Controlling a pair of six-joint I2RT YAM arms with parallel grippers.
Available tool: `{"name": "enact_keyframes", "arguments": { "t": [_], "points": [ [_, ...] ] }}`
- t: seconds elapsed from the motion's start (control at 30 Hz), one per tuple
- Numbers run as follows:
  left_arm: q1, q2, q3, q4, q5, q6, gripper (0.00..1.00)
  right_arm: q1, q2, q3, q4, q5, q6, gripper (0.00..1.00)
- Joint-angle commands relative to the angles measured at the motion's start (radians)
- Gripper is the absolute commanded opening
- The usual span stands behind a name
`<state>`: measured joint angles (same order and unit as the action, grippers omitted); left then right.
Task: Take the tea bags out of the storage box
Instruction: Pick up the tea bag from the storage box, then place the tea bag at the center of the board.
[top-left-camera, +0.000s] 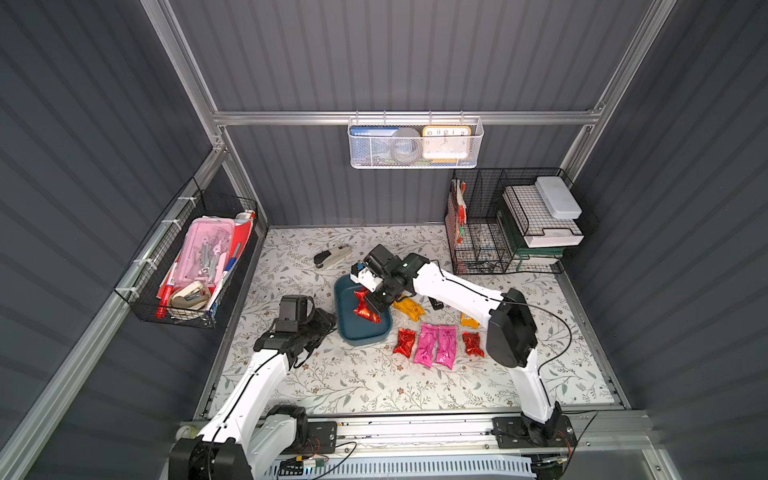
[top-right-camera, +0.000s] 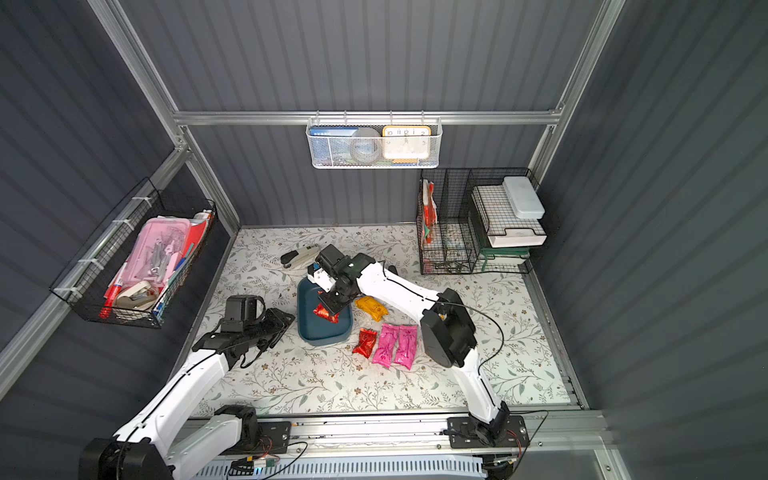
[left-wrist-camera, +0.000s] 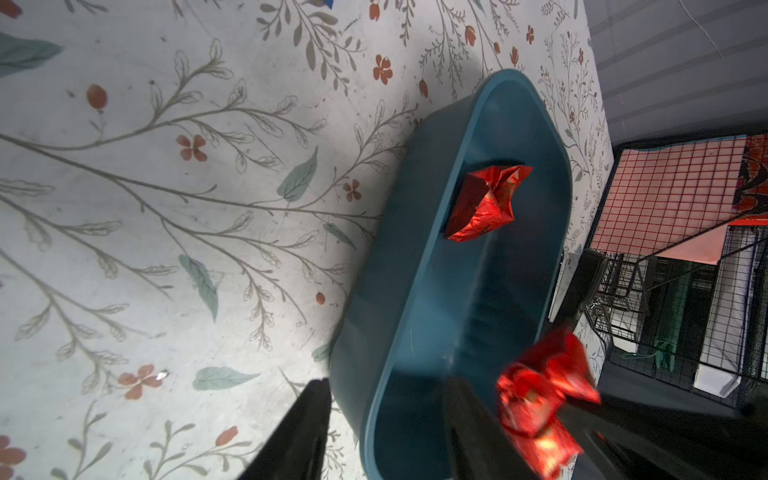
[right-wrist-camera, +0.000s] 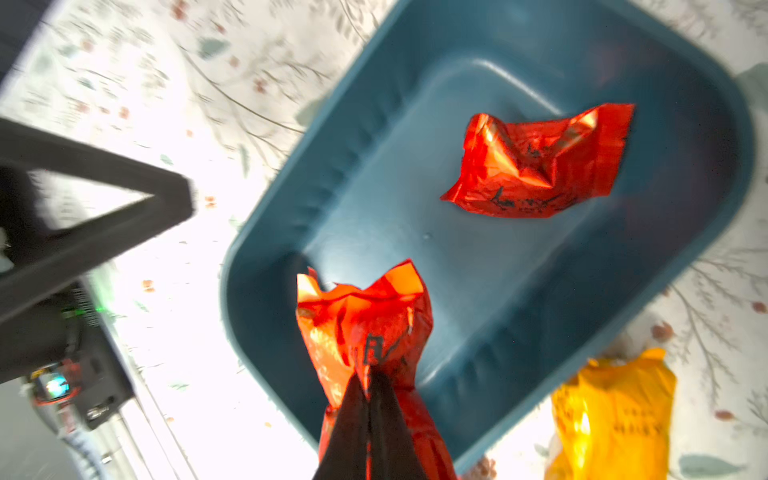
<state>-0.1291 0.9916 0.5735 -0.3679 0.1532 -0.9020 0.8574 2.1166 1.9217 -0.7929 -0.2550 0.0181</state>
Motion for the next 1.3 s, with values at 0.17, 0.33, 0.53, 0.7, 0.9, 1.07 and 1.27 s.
{"name": "enact_keyframes", "arguments": {
  "t": [0.17,0.33,0.53,0.7,0.9,1.07,1.27],
  "points": [
    [0.006,-0.004,0.028,-0.013,-0.002,0.04,0.49,-0.014,-0.266,-0.309,0.232,0.067,0.229,0.0],
    [0.006,0.01,0.04,0.002,0.02,0.09,0.49,-0.055,-0.457,-0.544,0.332,0.16,0.373,0.0],
    [0.006,0.047,0.073,-0.001,0.015,0.125,0.5,-0.152,-0.721,-0.861,0.466,0.298,0.604,0.0],
    [0.006,0.073,0.077,0.02,0.022,0.135,0.5,-0.255,-0.863,-1.062,0.539,0.364,0.744,0.0],
    [0.006,0.074,0.078,0.019,0.032,0.14,0.5,-0.356,-0.888,-1.15,0.556,0.357,0.83,0.0],
    [0.006,0.071,0.069,0.033,0.065,0.144,0.5,-0.415,-0.818,-1.156,0.611,0.313,0.816,0.0],
    [0.006,0.074,0.065,0.04,0.076,0.14,0.5,-0.461,-0.693,-1.093,0.608,0.248,0.78,0.0]
  ]
}}
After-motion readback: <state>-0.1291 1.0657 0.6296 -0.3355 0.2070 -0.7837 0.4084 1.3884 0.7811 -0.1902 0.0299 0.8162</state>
